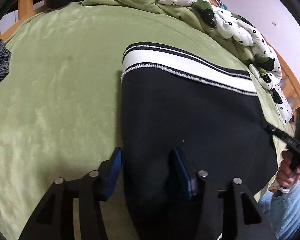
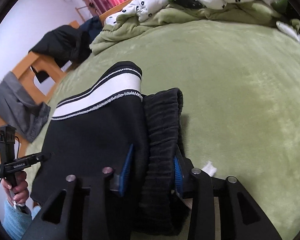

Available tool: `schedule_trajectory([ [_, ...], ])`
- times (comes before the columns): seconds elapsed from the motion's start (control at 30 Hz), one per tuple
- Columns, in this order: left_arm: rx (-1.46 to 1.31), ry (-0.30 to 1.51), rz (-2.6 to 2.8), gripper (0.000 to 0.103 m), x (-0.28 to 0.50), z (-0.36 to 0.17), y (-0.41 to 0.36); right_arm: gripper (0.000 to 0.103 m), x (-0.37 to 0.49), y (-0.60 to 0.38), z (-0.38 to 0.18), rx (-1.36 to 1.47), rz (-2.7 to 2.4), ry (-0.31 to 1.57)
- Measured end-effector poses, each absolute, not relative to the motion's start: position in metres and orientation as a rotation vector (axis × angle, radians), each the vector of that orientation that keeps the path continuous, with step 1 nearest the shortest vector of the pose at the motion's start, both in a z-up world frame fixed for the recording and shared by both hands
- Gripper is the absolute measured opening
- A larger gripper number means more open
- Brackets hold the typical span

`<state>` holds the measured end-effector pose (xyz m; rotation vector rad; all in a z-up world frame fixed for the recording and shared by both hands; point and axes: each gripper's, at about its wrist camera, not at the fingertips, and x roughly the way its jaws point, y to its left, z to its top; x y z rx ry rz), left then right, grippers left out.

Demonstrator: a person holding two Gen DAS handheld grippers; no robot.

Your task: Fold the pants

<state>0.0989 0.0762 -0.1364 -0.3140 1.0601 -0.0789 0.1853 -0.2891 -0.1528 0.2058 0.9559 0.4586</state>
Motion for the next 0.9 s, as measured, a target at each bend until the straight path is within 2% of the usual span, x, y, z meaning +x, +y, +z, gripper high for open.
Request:
schedule_trajectory([
  [0.27,-0.337,1.04,-0.069,0.053,0.07,-0.127,0.09,0.04,0.156,-0.28,-0.103,0.115,0.385,0.833],
  [0.37,-0.328,1.045,-0.06,0.053,0.062,-0.124,0.092,0.036,0.156,-0.264,-0.109,0.07,0.406,0.867],
  [0.47,-0.314,1.051,-0.05,0.053,0.054,-0.123,0.094,0.037,0.168,-0.249,-0.136,0.038,0.362,0.938],
  [0.53,-0.322,1.05,-0.052,0.053,0.049,-0.122,0.093,0.037,0.17,-0.245,-0.148,0.028,0.338,0.916],
  [0.57,-0.324,1.052,-0.053,0.053,0.048,-0.121,0.092,0.027,0.17,-0.243,-0.149,0.038,0.337,0.901],
  [0.6,-0.322,1.054,-0.054,0.053,0.047,-0.121,0.09,0.009,0.169,-0.242,-0.147,0.039,0.339,0.891],
  [0.8,-0.27,1.002,-0.069,0.053,0.034,-0.101,0.079,0.008,0.148,-0.272,-0.092,0.226,0.492,0.749],
  [0.9,-0.239,0.988,-0.088,0.053,0.027,-0.092,0.073,0.008,0.136,-0.284,-0.068,0.218,0.474,0.664],
])
